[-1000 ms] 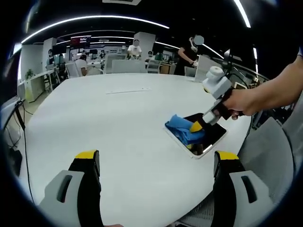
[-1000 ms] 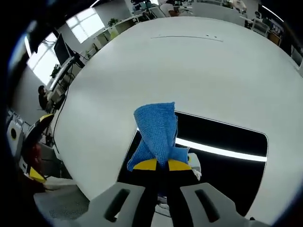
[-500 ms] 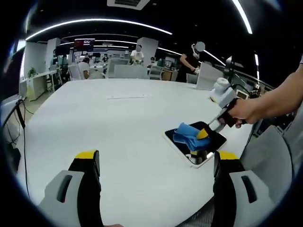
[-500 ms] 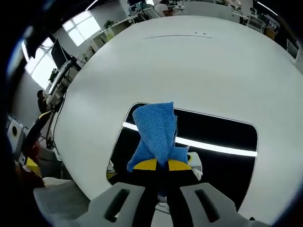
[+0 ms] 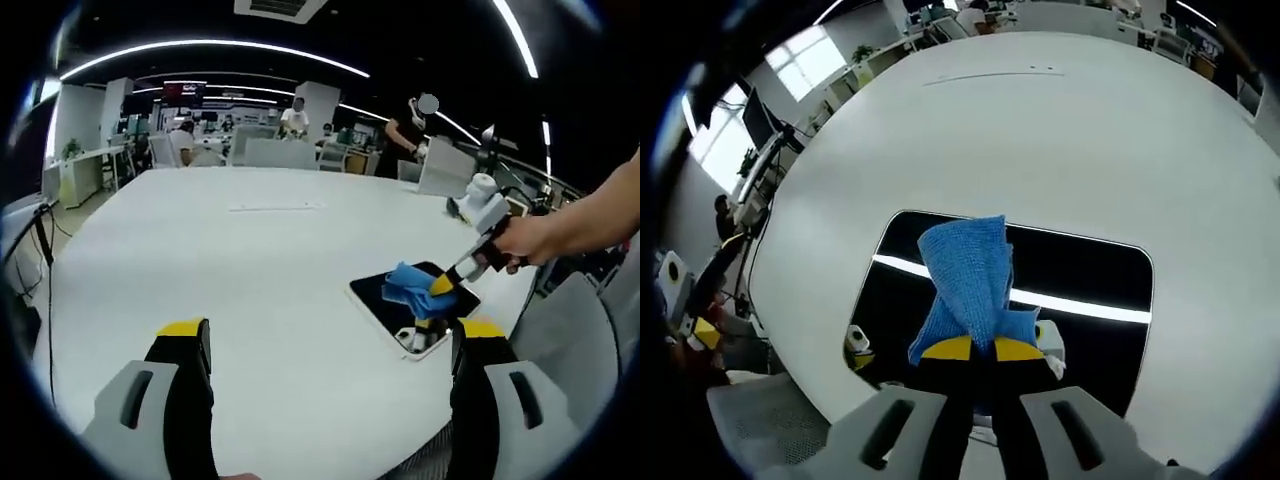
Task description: Wipe the mirror surface with the cleaning cloth until all visible marks leave the cleaned area.
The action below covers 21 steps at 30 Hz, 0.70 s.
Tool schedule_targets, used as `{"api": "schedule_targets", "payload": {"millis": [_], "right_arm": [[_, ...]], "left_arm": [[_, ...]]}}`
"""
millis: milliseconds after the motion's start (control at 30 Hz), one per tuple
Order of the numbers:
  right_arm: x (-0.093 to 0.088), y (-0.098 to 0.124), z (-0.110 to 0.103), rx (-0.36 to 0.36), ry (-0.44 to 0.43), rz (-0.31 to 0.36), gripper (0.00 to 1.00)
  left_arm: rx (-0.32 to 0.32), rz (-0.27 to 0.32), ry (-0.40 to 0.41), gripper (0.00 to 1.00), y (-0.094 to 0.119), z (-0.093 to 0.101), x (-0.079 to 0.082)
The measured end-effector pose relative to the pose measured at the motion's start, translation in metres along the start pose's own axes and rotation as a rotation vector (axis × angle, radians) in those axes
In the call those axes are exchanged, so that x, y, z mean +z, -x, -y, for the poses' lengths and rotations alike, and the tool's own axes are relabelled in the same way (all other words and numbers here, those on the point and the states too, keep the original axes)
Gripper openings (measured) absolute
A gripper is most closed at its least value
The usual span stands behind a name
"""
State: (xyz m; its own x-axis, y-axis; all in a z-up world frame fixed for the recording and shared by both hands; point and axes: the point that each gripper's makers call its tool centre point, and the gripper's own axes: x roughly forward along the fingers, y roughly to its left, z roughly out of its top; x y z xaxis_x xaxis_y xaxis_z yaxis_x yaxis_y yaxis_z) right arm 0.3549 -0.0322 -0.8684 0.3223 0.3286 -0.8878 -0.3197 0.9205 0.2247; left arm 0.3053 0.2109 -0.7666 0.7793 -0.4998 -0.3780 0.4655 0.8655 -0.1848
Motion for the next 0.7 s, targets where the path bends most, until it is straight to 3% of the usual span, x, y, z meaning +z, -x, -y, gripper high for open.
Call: {"api": "schedule_targets", "payload": {"millis": [400,467,700], "right_arm": [[-0.008,0.009,0.026,-0.052,0.028,0.000,0.00],[-0.008,0.011,0.032,-0.078,0.083,-0.004,0.00],[-0.012,0.016,0.046,-0.085,0.021,-0.002,0.00]], "left_arm": [[-0.031,-0.032,-0.012,0.99,-0.007,0.007,-0.009],[-0.028,-0.031,-0.012,0.99,-0.007,0.007,-0.010],[-0.055,-0.047,-0.065,0.99,-0.004,0.017,-0.013]]}}
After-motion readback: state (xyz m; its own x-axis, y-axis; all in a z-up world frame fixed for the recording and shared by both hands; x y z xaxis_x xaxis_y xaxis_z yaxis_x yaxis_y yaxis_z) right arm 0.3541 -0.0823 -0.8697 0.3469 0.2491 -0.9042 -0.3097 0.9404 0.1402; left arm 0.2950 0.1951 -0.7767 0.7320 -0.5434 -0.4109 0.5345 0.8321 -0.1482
